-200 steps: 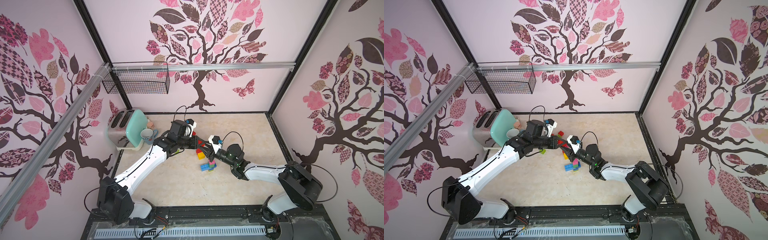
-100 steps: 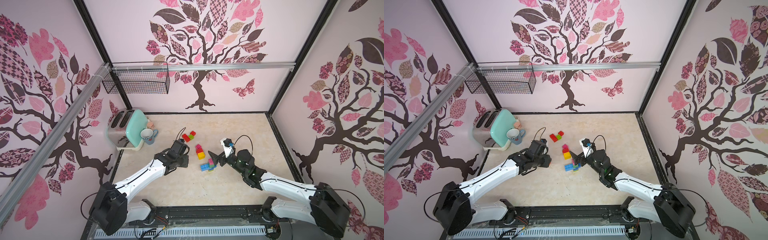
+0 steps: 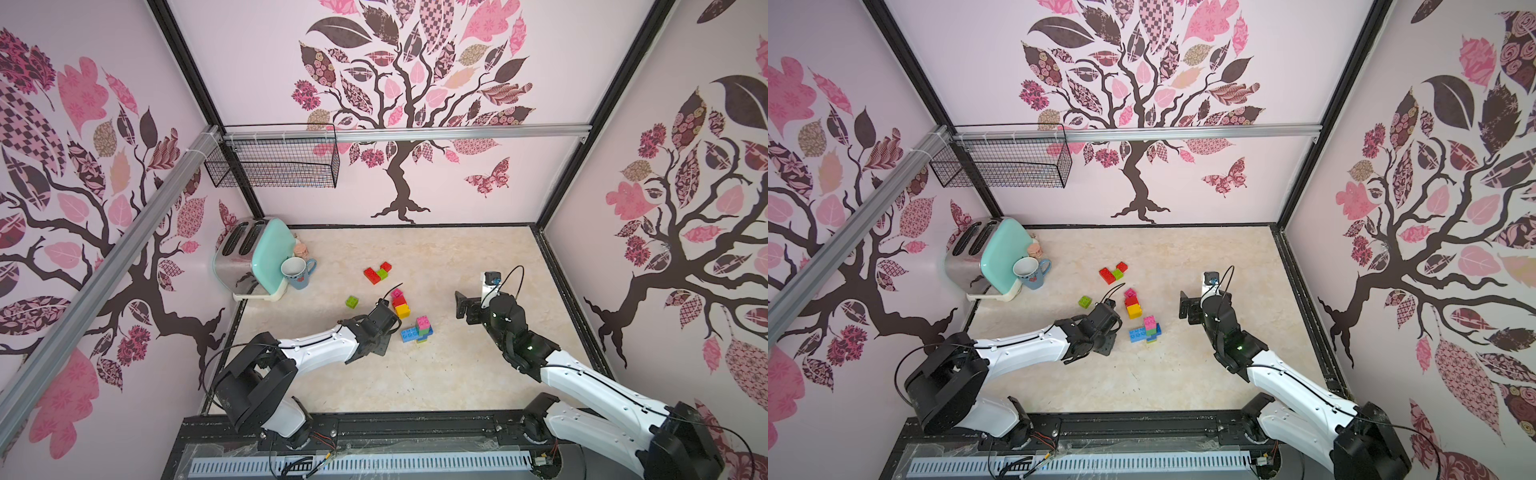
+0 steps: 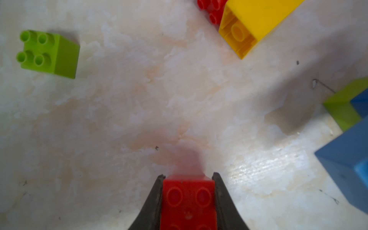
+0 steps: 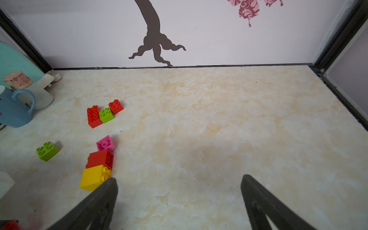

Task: Assemble the number 4 with lego
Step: Place the lego brick at the center of the board, then pick up the lego brick from the center of the board.

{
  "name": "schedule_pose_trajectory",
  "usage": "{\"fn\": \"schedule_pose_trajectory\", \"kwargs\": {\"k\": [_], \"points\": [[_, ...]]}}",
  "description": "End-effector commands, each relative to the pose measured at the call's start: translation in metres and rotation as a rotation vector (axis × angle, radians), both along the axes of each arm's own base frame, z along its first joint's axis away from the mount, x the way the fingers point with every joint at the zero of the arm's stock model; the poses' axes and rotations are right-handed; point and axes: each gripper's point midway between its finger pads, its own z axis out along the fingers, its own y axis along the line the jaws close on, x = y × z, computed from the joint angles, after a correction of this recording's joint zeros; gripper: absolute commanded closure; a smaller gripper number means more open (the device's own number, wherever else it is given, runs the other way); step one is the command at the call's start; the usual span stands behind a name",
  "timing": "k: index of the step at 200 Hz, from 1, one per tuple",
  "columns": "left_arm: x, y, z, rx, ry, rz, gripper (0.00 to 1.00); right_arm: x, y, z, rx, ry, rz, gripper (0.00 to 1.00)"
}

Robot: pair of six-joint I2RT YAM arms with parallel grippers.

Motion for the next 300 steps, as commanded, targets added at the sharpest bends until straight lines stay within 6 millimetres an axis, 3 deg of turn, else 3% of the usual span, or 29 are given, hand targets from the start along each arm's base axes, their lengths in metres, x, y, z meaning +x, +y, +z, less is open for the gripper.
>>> {"fn": "schedule_pose_trajectory", "kwargs": {"k": [1, 44, 81, 112, 154, 194, 217, 258, 284, 300], "points": [[-0.010, 0.006, -0.020, 0.039, 0.058, -0.012, 0.86, 0.003, -0.004, 0.015, 0.026, -0.015, -0.037, 0.00], [-0.013, 0.008, -0.010, -0.020, 0.023, 0.011, 0.47, 0.004, -0.004, 0.013, 0.017, 0.005, -0.040, 0.01], [-0.014, 0.008, 0.005, -0.121, -0.053, 0.033, 0.29, 0.006, -0.003, 0.012, 0.006, 0.009, -0.041, 0.01], [-0.011, 0.009, 0.027, -0.225, -0.165, 0.041, 0.07, 0.006, -0.004, 0.010, 0.015, 0.005, -0.055, 0.00], [-0.007, 0.011, 0.053, -0.363, -0.354, 0.027, 0.02, 0.010, 0.005, 0.000, 0.021, 0.071, -0.030, 0.00], [0.005, 0.035, 0.092, -0.391, -0.453, 0.213, 0.02, 0.008, 0.006, -0.017, -0.027, 0.147, -0.021, 0.01], [0.007, 0.048, 0.091, -0.330, -0.443, 0.289, 0.05, 0.007, 0.005, -0.017, -0.027, 0.140, -0.020, 0.01], [0.004, 0.012, 0.084, -0.386, -0.370, 0.117, 0.02, 0.005, -0.002, -0.022, -0.032, 0.131, -0.040, 0.01], [0.012, 0.015, 0.068, -0.353, -0.451, 0.088, 0.02, 0.002, 0.000, -0.027, -0.003, 0.131, -0.032, 0.01], [0.013, 0.001, 0.074, -0.405, -0.509, 0.002, 0.02, 0.002, 0.001, -0.028, -0.006, 0.136, -0.023, 0.01]]}}
